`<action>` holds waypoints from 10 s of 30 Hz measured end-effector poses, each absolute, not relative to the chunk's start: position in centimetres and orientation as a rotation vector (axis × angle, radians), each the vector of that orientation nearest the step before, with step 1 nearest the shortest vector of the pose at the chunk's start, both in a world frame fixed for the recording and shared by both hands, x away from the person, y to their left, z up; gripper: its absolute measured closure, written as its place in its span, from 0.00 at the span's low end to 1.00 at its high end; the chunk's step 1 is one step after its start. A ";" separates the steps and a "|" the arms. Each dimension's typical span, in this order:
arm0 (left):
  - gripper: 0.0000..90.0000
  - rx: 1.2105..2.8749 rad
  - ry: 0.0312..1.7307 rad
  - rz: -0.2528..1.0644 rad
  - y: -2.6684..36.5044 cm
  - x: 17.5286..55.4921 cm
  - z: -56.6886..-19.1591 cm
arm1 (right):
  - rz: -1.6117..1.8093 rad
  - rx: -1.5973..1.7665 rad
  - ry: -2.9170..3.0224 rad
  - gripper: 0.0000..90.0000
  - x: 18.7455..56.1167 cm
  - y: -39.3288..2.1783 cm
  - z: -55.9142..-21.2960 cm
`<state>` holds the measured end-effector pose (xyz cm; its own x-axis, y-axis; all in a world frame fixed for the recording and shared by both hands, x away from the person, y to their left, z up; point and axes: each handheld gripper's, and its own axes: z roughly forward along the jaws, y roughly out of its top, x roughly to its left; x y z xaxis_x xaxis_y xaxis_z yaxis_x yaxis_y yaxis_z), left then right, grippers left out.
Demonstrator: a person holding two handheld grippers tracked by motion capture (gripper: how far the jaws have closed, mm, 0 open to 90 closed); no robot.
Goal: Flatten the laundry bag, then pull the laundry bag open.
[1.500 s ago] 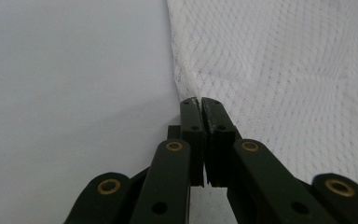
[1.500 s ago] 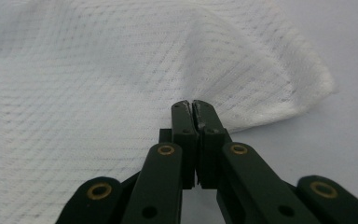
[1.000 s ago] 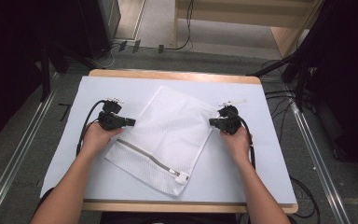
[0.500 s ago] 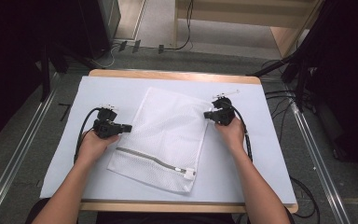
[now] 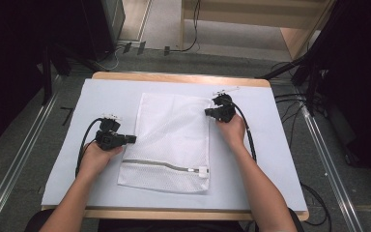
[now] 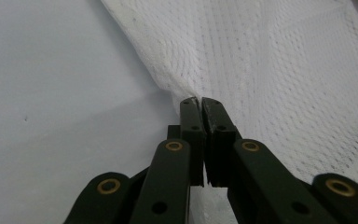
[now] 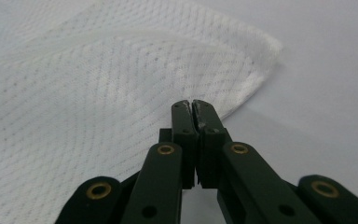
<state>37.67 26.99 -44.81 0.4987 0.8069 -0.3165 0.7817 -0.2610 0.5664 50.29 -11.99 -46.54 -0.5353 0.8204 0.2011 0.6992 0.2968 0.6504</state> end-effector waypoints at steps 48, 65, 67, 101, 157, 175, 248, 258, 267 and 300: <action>0.48 2.089 1.163 0.050 24.4 39.6 -42.4 | 1.179 1.337 2.418 0.67 44.1 -14.0 -44.1; 0.44 2.105 1.087 0.045 23.2 39.2 -41.7 | 1.201 1.290 2.425 0.55 41.7 -13.9 -43.5; 0.44 2.108 1.077 0.047 22.9 39.1 -41.5 | 1.202 1.284 2.430 0.55 41.4 -13.8 -43.5; 0.53 2.168 0.954 0.011 17.7 35.3 -40.3 | 1.235 1.176 2.571 0.75 33.4 -13.9 -45.0; 0.83 2.319 0.764 -0.168 9.9 33.4 -45.2 | 1.187 1.004 2.777 1.00 32.2 -12.3 -47.1; 0.90 2.340 0.743 -0.177 8.9 33.0 -46.1 | 1.188 1.001 2.782 1.00 32.3 -12.3 -47.1; 0.98 2.276 0.871 -0.416 15.9 35.4 -43.6 | 1.218 0.901 2.813 1.00 32.7 -12.7 -47.3; 0.98 2.278 0.879 -0.419 17.7 35.5 -42.7 | 1.209 0.904 2.824 1.00 32.7 -12.6 -47.3; 0.98 2.302 0.878 -0.417 18.4 36.0 -42.2 | 1.213 0.906 2.825 1.00 32.7 -12.6 -47.3; 0.98 2.227 1.069 -0.373 24.5 35.8 -42.3 | 1.193 0.875 2.832 1.00 32.7 -12.1 -47.2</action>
